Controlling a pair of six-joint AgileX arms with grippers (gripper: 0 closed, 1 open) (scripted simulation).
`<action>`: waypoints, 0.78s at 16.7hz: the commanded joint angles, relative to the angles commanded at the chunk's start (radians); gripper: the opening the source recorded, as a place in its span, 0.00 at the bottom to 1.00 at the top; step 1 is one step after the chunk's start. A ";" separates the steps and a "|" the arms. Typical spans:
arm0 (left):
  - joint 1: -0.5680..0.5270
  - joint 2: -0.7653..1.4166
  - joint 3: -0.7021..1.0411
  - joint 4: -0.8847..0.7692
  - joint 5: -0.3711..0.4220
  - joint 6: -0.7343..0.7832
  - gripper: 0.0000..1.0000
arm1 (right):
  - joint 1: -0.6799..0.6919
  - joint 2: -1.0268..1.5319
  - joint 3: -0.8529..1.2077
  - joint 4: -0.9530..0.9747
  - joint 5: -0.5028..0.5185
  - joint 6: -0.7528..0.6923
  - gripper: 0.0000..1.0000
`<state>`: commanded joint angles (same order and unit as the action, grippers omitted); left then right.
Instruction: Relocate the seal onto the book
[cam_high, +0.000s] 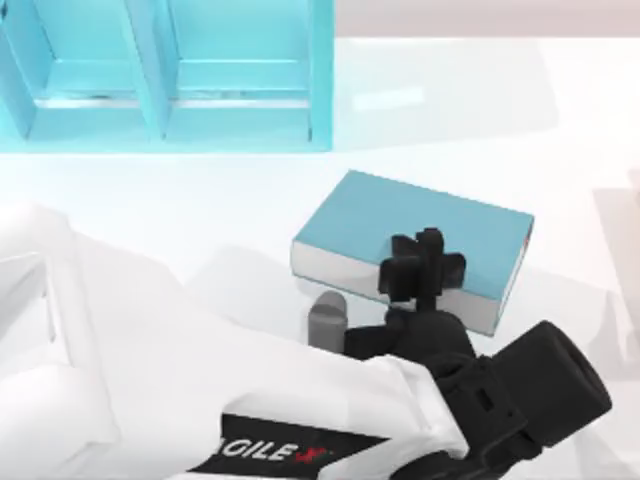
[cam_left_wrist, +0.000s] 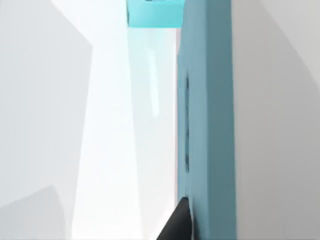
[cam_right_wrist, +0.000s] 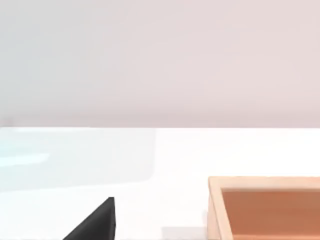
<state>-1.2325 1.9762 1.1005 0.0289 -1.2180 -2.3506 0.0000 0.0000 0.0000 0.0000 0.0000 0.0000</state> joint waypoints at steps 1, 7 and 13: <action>-0.005 -0.001 0.002 -0.010 -0.003 -0.009 0.00 | 0.000 0.000 0.000 0.000 0.000 0.000 1.00; -0.007 0.003 0.000 -0.020 -0.005 -0.019 0.00 | 0.000 0.000 0.000 0.000 0.000 0.000 1.00; -0.007 0.071 -0.033 0.084 -0.004 -0.017 0.00 | 0.000 0.000 0.000 0.000 0.000 0.000 1.00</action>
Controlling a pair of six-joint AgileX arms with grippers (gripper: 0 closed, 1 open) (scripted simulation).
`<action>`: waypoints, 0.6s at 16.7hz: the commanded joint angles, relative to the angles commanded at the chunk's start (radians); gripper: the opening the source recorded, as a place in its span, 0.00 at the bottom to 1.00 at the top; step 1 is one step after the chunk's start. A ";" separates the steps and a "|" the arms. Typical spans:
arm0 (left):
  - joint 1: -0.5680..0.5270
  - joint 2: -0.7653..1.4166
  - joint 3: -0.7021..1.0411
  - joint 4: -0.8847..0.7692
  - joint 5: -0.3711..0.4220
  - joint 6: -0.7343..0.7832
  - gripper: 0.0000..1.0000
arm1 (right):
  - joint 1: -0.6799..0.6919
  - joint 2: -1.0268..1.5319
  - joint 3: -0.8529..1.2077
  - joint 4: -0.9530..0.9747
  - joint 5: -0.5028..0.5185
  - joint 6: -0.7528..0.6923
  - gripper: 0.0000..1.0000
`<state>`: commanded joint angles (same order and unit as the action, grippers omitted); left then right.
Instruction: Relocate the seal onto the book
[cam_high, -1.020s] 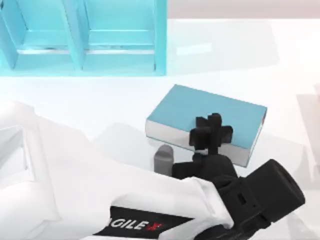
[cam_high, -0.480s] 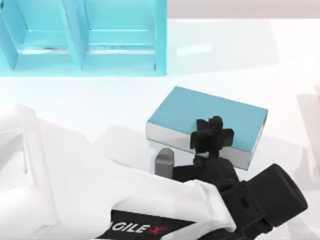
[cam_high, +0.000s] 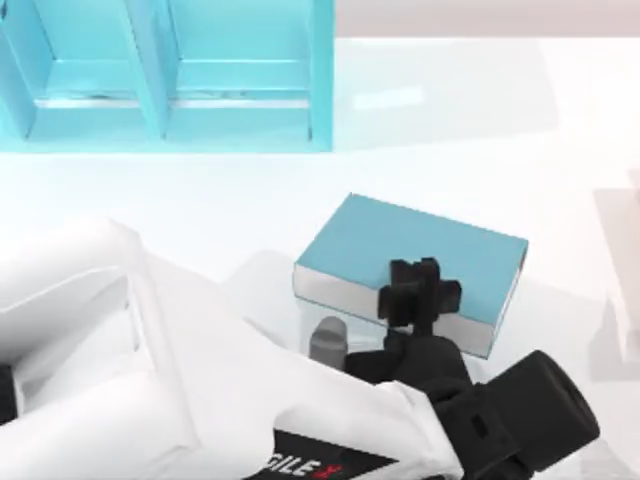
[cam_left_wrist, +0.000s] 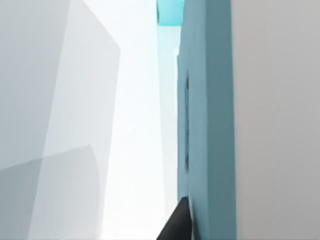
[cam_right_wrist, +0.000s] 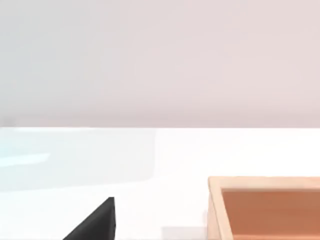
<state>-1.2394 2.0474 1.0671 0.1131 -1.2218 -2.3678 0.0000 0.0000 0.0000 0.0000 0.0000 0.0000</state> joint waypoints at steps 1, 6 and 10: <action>0.000 0.004 -0.002 0.006 0.000 0.000 0.00 | 0.000 0.000 0.000 0.000 0.000 0.000 1.00; 0.000 0.004 -0.002 0.006 0.000 0.000 0.15 | 0.000 0.000 0.000 0.000 0.000 0.000 1.00; 0.000 0.004 -0.002 0.006 0.000 0.000 0.45 | 0.000 0.000 0.000 0.000 0.000 0.000 1.00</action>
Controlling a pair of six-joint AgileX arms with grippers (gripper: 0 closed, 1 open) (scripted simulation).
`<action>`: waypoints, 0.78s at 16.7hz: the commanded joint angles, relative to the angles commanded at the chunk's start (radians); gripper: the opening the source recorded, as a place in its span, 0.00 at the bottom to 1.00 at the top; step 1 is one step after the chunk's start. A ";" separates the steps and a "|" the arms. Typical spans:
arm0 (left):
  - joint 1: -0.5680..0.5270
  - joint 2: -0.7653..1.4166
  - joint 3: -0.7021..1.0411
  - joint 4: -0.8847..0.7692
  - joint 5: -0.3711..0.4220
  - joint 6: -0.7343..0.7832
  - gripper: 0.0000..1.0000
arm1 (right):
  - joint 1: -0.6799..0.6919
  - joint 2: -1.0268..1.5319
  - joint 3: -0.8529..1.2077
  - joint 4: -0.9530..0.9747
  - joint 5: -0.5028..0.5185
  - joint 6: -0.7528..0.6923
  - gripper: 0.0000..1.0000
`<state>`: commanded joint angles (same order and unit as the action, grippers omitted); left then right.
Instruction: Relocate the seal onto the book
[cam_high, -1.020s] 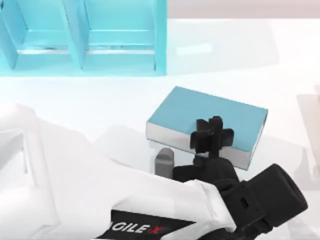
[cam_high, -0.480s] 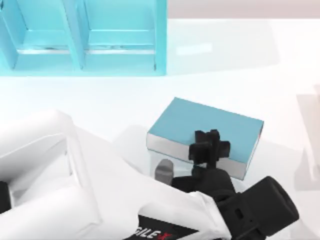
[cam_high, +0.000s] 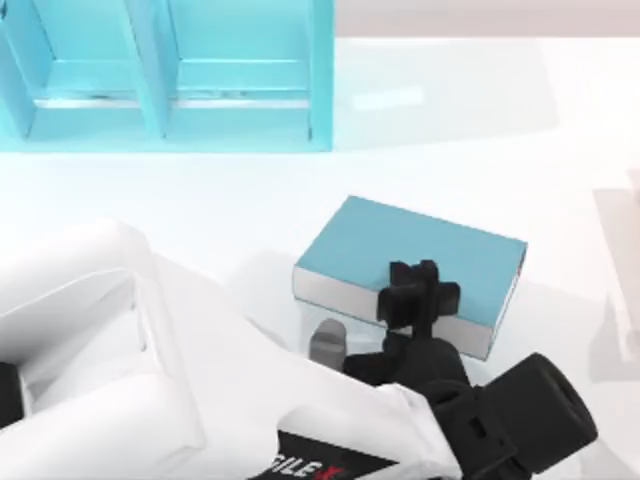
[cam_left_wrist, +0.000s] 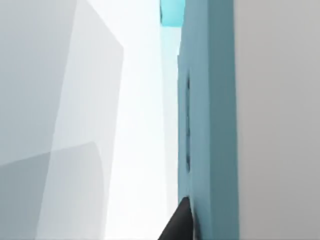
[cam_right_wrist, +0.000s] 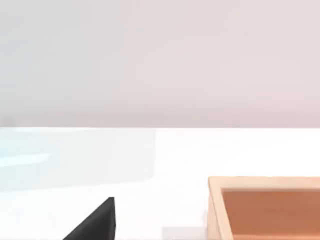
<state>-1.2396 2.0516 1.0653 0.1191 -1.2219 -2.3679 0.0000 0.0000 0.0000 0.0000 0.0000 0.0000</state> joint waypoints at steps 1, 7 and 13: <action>0.000 0.000 0.000 0.000 0.000 0.000 0.53 | 0.000 0.000 0.000 0.000 0.000 0.000 1.00; 0.000 0.000 0.000 0.000 0.000 0.000 0.98 | 0.000 0.000 0.000 0.000 0.000 0.000 1.00; 0.000 0.000 0.000 0.000 0.000 0.000 1.00 | 0.000 0.000 0.000 0.000 0.000 0.000 1.00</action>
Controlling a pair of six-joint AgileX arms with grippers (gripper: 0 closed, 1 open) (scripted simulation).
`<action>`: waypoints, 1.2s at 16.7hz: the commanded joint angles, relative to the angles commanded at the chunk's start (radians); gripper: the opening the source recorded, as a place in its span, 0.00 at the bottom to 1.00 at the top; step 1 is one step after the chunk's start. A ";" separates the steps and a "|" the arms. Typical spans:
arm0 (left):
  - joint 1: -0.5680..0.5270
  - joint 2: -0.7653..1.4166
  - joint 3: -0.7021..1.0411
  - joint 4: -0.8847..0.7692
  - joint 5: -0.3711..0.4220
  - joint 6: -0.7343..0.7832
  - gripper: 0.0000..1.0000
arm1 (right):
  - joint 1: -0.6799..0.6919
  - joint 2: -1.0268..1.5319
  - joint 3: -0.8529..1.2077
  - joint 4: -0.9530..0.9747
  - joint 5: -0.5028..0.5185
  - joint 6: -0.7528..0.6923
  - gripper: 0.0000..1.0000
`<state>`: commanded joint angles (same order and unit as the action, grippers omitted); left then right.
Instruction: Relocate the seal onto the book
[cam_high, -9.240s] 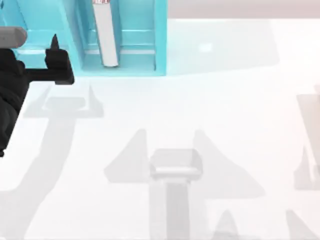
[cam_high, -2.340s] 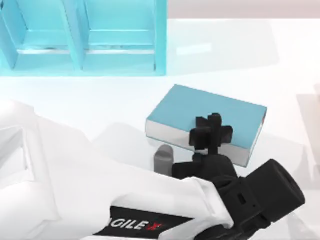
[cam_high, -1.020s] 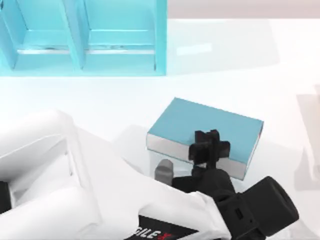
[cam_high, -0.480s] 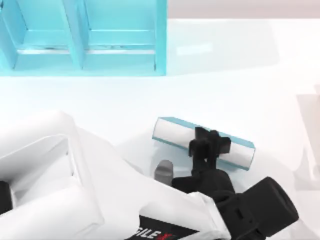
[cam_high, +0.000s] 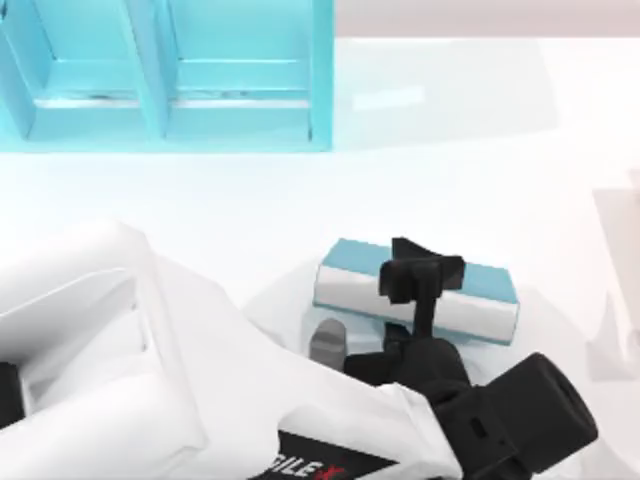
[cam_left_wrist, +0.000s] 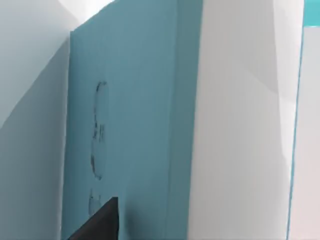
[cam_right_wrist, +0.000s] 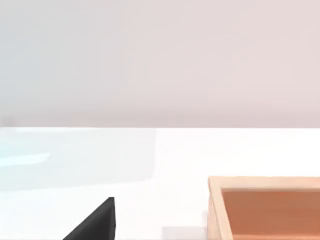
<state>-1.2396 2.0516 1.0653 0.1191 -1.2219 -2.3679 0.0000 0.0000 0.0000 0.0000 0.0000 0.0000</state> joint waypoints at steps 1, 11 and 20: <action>0.000 0.000 0.000 0.000 0.000 0.000 1.00 | 0.000 0.000 0.000 0.000 0.000 0.000 1.00; -0.088 0.052 0.059 -0.271 -0.017 -0.262 1.00 | 0.000 0.000 0.000 0.000 0.000 0.000 1.00; -0.287 0.131 0.216 -0.982 -0.030 -0.930 1.00 | 0.000 0.000 0.000 0.000 0.000 0.000 1.00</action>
<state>-1.5262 2.1825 1.2811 -0.8625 -1.2519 -3.2974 0.0000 0.0000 0.0000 0.0000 0.0000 0.0000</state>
